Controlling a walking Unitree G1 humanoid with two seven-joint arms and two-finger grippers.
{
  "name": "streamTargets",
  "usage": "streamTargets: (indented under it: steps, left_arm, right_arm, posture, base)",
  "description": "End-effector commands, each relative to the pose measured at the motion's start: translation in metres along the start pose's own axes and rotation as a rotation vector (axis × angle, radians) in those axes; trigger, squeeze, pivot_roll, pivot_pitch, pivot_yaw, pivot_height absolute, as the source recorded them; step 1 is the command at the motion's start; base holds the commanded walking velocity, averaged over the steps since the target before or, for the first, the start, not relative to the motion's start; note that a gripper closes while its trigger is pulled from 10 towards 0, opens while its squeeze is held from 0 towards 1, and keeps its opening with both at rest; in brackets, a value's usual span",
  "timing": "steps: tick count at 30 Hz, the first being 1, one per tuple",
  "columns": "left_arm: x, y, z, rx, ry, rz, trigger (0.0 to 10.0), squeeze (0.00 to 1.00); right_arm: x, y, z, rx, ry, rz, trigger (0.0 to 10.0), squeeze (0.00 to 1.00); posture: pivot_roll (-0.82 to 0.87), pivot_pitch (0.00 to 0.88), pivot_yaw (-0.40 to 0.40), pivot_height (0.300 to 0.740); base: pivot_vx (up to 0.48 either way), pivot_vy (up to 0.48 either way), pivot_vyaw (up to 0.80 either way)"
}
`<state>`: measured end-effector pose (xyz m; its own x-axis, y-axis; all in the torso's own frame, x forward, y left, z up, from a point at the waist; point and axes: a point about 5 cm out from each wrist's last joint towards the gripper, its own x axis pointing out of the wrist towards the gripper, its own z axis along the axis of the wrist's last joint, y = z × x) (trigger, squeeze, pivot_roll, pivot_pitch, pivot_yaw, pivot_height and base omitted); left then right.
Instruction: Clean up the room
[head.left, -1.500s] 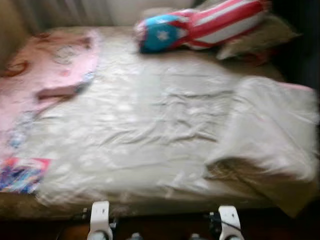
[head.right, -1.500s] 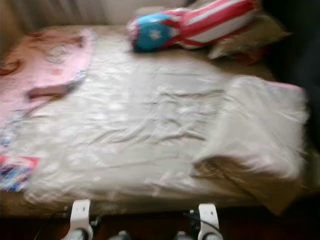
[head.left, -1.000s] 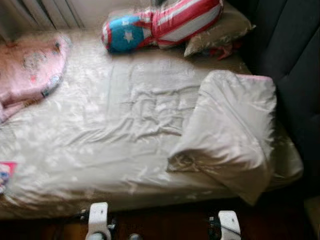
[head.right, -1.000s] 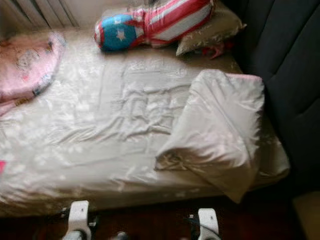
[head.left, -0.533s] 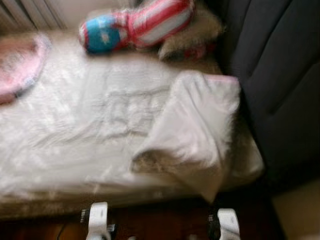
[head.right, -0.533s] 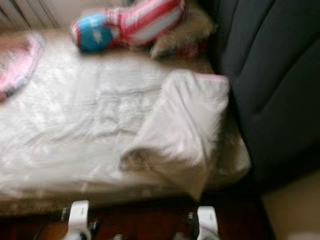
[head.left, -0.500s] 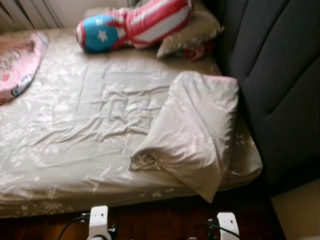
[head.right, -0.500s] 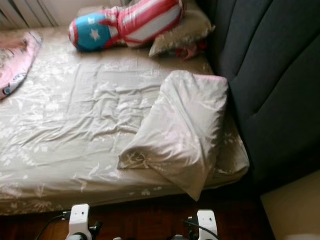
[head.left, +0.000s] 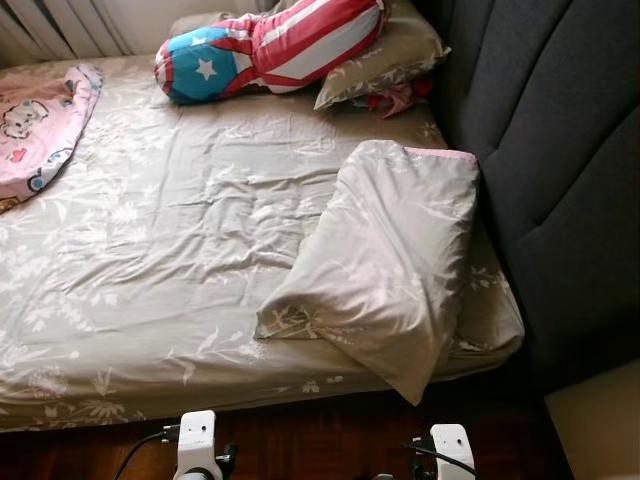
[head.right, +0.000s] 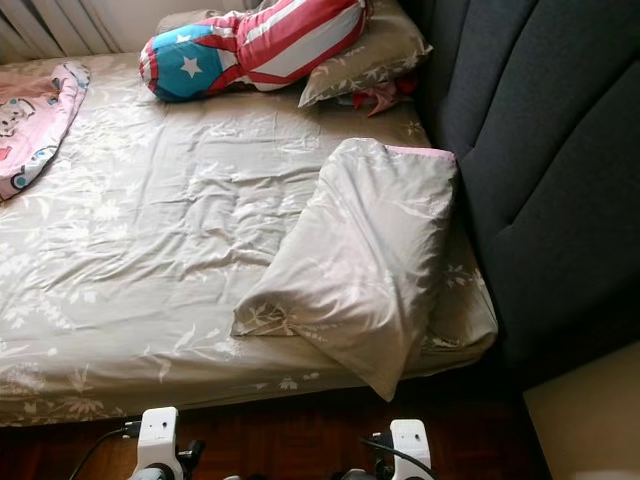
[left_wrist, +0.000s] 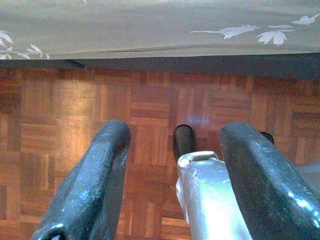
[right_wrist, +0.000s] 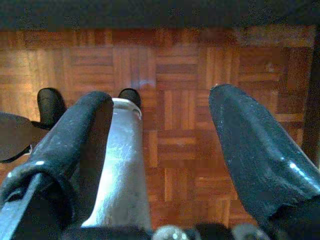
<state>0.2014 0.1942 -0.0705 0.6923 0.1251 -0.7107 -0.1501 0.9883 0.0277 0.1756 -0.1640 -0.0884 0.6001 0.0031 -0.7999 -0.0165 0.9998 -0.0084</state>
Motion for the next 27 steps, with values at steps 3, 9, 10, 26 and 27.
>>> streamTargets:
  steps: [3, 9, 10, 26, 27]
  left_arm:
    - [-0.0038, 0.0059, -0.0142, -0.01, 0.048, 0.015, 10.0, 0.0]
    - [-0.004, 0.0057, -0.0149, -0.009, 0.052, 0.013, 10.0, 0.0]
    - [-0.004, 0.0056, -0.0151, -0.008, 0.053, 0.013, 10.0, 0.0]
    - [-0.0041, 0.0051, -0.0155, -0.001, 0.055, 0.009, 10.0, 0.0]
    - [-0.0041, 0.0052, -0.0156, -0.001, 0.055, 0.009, 10.0, 0.0]
  right_arm:
    - [-0.002, 0.0009, -0.0095, -0.006, 0.031, 0.002, 10.0, 0.0]
    - [-0.002, 0.0009, -0.0097, -0.009, 0.032, 0.004, 10.0, 0.0]
    - [-0.002, 0.0008, -0.0098, -0.01, 0.033, 0.003, 10.0, 0.0]
    - [-0.0019, 0.0006, -0.0097, -0.012, 0.035, -0.003, 10.0, 0.0]
    - [-0.0019, 0.0005, -0.0097, -0.012, 0.034, -0.003, 10.0, 0.0]
  posture:
    - [-0.13, 0.168, 0.04, 0.74]
    - [-0.13, 0.168, 0.039, 0.74]
    - [-0.13, 0.166, 0.039, 0.74]
    - [-0.13, 0.175, 0.037, 0.74]
    - [-0.13, 0.175, 0.037, 0.74]
  base:
    - [0.0, 0.0, 0.0]
    - [0.0, 0.0, 0.0]
    - [0.0, 0.0, 0.0]
    - [0.196, 0.0, 0.0]
    - [0.281, 0.0, 0.0]
